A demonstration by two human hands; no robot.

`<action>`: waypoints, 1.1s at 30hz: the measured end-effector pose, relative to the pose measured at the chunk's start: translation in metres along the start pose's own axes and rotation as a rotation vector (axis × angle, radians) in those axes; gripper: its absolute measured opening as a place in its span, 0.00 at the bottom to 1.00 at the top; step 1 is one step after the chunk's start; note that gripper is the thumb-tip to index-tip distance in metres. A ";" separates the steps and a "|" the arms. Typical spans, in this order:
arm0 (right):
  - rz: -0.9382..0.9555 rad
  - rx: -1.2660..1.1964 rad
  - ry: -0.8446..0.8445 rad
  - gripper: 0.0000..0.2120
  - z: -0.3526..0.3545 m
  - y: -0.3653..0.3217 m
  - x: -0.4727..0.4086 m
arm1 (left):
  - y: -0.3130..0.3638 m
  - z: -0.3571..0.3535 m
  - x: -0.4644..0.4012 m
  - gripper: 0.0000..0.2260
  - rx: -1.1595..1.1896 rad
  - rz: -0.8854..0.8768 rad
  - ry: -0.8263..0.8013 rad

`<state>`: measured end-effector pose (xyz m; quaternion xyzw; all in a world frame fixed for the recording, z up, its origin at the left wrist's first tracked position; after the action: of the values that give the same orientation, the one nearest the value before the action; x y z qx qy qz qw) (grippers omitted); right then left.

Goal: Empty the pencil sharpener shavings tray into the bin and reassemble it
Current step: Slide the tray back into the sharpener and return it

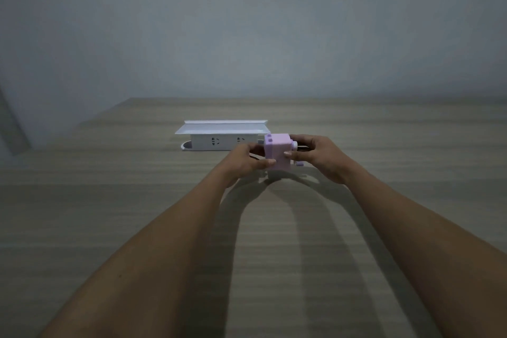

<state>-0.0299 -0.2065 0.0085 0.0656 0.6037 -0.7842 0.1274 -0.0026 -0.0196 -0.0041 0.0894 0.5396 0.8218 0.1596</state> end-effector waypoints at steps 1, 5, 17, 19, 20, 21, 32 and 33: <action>0.002 0.001 -0.004 0.25 0.002 0.005 -0.009 | -0.002 0.000 -0.009 0.20 -0.002 0.007 -0.002; -0.004 0.015 -0.018 0.25 0.007 0.026 -0.036 | -0.014 -0.001 -0.040 0.18 -0.016 0.059 -0.009; -0.051 0.101 0.003 0.37 0.014 0.059 -0.057 | -0.039 -0.005 -0.067 0.28 0.012 0.061 -0.028; -0.057 0.151 0.037 0.42 0.011 0.053 -0.051 | -0.036 -0.003 -0.059 0.32 -0.019 0.065 -0.005; -0.051 0.182 0.054 0.41 0.008 0.047 -0.045 | -0.032 -0.002 -0.054 0.33 -0.057 0.050 0.012; -0.048 0.226 0.079 0.39 0.008 0.041 -0.039 | -0.027 -0.001 -0.048 0.34 -0.114 0.026 0.035; -0.055 0.938 0.109 0.33 -0.018 -0.003 0.047 | -0.017 0.026 0.070 0.29 -0.846 0.016 0.394; -0.075 0.970 0.104 0.33 -0.022 -0.001 0.056 | -0.022 0.027 0.081 0.29 -0.857 0.041 0.391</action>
<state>-0.0852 -0.1920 -0.0107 0.1348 0.1762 -0.9748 0.0233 -0.0660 0.0412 -0.0154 -0.1304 0.1696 0.9749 0.0610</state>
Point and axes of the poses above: each hand's wrist, its own x-axis away from the middle knuckle, its own z-axis out of the back of the hand, y = z × x, the point moved 6 cm from there along -x, towards the middle knuckle, and after that the axes turned 4 degrees about z, right-handed, at the moved point
